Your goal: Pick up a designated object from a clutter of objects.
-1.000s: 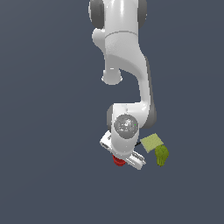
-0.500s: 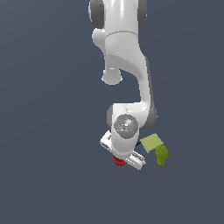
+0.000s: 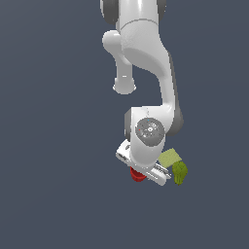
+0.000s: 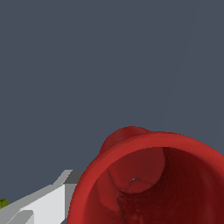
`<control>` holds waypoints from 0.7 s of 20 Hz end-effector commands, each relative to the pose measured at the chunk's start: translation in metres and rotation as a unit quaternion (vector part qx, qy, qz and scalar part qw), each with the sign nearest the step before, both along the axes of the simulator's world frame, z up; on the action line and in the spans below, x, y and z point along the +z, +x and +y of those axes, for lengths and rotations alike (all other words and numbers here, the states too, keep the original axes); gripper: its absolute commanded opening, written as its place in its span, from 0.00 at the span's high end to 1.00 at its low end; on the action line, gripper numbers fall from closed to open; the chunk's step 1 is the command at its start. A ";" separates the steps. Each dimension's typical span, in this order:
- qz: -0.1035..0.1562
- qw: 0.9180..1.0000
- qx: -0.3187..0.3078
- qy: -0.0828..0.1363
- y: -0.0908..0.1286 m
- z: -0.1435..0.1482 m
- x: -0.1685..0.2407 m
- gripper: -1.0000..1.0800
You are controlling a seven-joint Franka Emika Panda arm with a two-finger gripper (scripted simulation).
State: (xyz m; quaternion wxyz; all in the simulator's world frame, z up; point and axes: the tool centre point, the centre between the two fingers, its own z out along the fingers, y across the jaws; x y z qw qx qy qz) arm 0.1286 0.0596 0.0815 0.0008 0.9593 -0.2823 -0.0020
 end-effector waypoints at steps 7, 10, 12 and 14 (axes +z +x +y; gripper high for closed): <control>-0.002 1.000 0.000 0.000 -0.005 0.044 0.081 1.00; -0.002 1.000 0.000 0.000 -0.007 0.062 0.113 1.00; -0.002 1.000 0.000 0.000 -0.008 0.074 0.135 1.00; -0.002 1.000 0.000 0.000 -0.009 0.086 0.156 1.00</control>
